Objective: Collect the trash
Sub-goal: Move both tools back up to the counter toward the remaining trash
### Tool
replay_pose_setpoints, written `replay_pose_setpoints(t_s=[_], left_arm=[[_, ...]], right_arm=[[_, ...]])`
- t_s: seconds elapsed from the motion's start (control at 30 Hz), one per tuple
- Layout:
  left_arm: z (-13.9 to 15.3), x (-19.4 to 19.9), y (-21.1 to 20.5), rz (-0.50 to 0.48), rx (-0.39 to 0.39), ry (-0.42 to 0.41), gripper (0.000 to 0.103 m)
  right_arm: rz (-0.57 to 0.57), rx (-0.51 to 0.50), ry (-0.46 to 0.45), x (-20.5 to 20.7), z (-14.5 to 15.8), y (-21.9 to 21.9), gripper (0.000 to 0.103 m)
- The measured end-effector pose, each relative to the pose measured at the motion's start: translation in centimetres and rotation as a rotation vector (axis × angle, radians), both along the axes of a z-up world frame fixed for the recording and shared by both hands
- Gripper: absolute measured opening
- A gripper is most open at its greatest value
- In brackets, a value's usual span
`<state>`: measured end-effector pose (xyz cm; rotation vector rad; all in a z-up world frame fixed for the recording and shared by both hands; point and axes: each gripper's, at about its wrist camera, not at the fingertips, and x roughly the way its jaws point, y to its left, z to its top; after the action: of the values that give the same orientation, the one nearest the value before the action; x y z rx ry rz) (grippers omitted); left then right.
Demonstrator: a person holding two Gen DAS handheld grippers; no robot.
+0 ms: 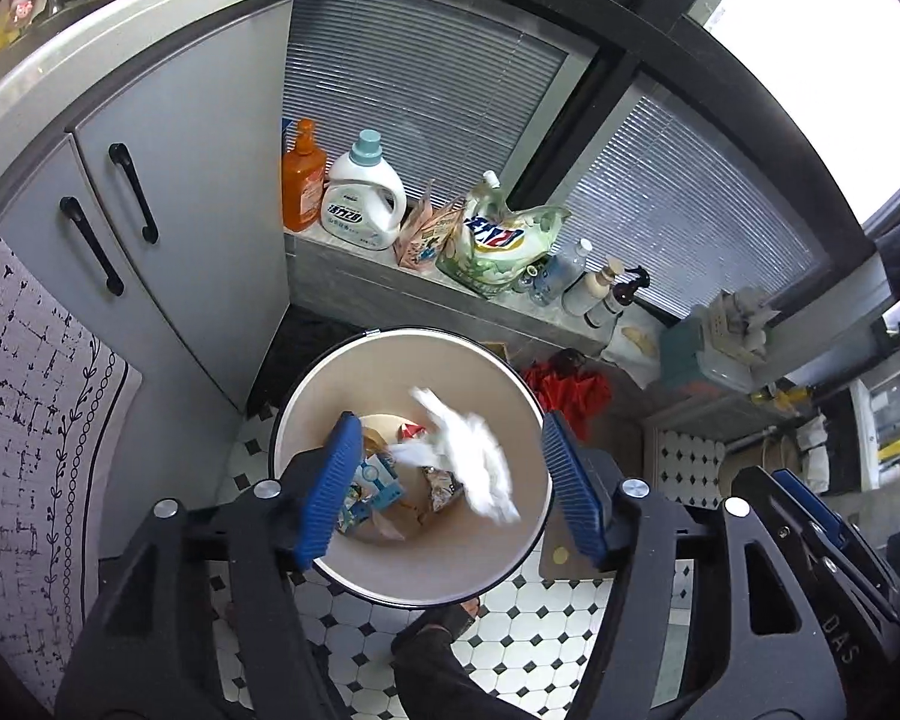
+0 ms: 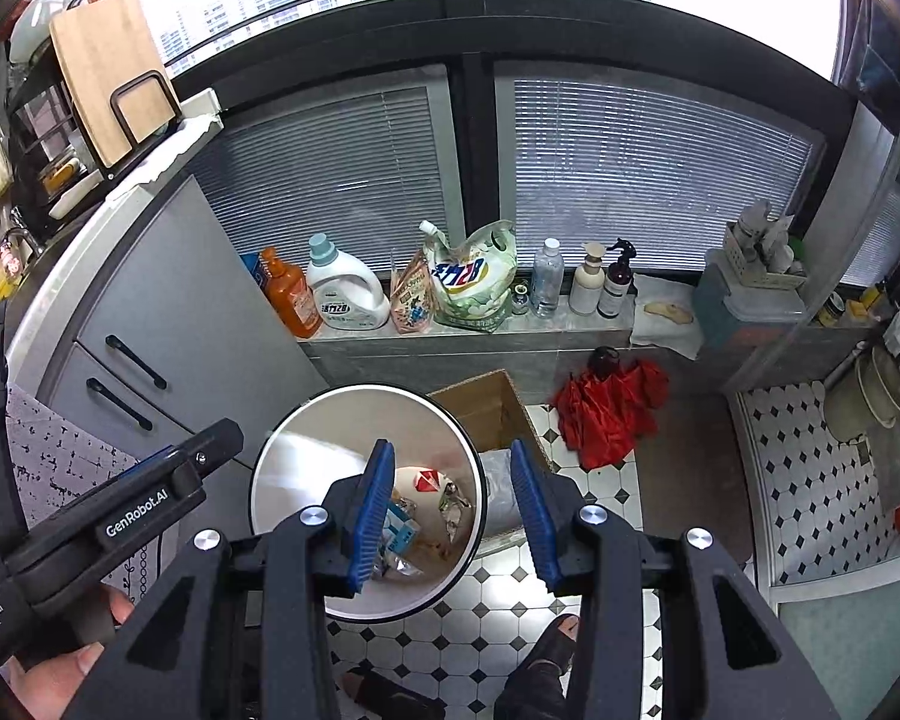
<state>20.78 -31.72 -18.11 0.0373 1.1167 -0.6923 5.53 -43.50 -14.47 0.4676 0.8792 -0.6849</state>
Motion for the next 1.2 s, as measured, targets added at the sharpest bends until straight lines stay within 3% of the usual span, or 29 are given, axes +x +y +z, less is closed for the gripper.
replay_pose_setpoints(t_s=[0.47,0.73,0.9,1.2], left_arm=[[4.2,2.6,7.4,0.212,0.048,-0.109,0.071],[8.4,4.0,15.1,0.37,0.034,-0.198,0.074],[10.6,4.5,20.5,0.471,0.024,-0.245,0.078],[13.0,5.3,30.7,0.647,0.028,-0.299,0.079]], right_arm=[[0.105,-0.008,-0.081,3.1,3.1,3.3,0.04],[0.211,-0.029,-0.164,7.0,6.4,8.0,0.049],[0.29,-0.045,-0.213,9.3,8.4,11.7,0.061],[0.446,-0.044,-0.278,13.9,10.7,19.8,0.062]])
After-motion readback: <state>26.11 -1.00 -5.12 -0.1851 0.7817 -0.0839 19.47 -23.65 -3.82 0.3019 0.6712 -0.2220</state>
